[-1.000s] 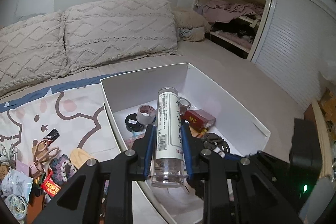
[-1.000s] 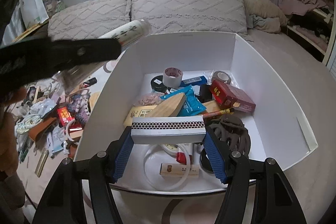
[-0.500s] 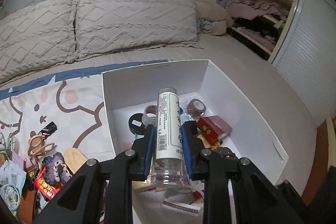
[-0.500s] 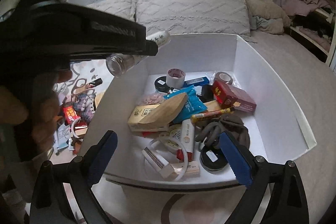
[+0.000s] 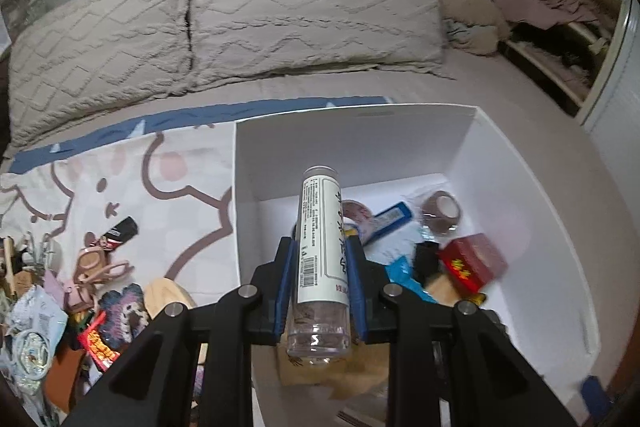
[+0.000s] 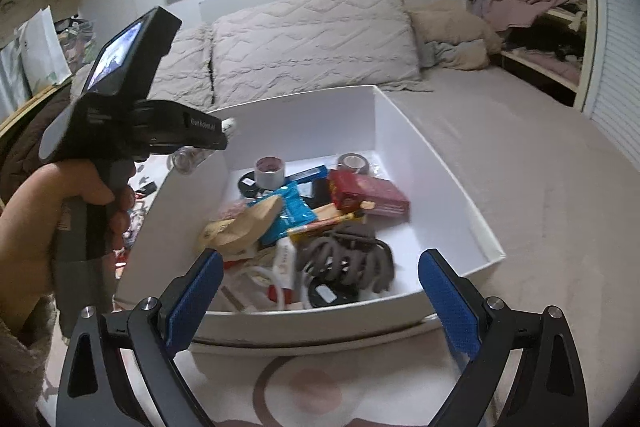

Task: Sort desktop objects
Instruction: 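Lower the matchbox into the shoebox and open the right tool while the left tool lowers the tube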

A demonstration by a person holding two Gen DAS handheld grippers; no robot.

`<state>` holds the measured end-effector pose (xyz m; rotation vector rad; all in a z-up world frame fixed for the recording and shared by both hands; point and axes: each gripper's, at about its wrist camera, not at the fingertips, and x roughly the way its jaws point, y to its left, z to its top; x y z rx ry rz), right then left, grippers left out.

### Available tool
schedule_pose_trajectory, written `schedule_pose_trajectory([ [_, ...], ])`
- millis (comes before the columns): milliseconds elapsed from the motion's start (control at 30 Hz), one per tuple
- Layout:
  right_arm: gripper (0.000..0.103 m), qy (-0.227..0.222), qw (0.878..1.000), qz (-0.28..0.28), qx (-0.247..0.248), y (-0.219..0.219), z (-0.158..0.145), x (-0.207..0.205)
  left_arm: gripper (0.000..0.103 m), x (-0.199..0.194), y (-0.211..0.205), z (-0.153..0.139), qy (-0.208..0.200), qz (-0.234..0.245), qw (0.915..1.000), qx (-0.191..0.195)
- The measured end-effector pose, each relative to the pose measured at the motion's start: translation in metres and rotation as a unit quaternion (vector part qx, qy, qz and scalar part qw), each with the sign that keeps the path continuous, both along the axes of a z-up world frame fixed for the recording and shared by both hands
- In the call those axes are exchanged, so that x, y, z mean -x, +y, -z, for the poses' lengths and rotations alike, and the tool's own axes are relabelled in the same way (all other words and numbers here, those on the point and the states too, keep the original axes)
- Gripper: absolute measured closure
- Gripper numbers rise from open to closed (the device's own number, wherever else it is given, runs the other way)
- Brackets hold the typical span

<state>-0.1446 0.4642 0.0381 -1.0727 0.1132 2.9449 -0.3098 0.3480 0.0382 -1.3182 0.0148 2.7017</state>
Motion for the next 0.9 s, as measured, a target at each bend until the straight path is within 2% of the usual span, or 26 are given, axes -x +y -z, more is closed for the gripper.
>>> schedule_pose_trajectory([
  [367, 0.005, 0.002, 1.0, -0.008, -0.001, 0.001, 0.0, -0.004, 0.078, 0.012, 0.004, 0.017, -0.048, -0.021, 0.9973, 0.051],
  [633, 0.005, 0.004, 1.0, -0.014, -0.003, -0.001, -0.002, -0.007, 0.078, 0.017, 0.006, 0.014, -0.049, -0.025, 0.9971, 0.053],
  [800, 0.005, 0.005, 1.0, -0.01, -0.005, 0.0, -0.002, -0.008, 0.077, 0.015, 0.004, 0.009, -0.032, -0.021, 0.9975, 0.06],
  [900, 0.005, 0.009, 1.0, -0.012, -0.004, 0.0, -0.002, -0.009, 0.077, 0.013, 0.002, 0.008, -0.036, -0.016, 0.9979, 0.052],
])
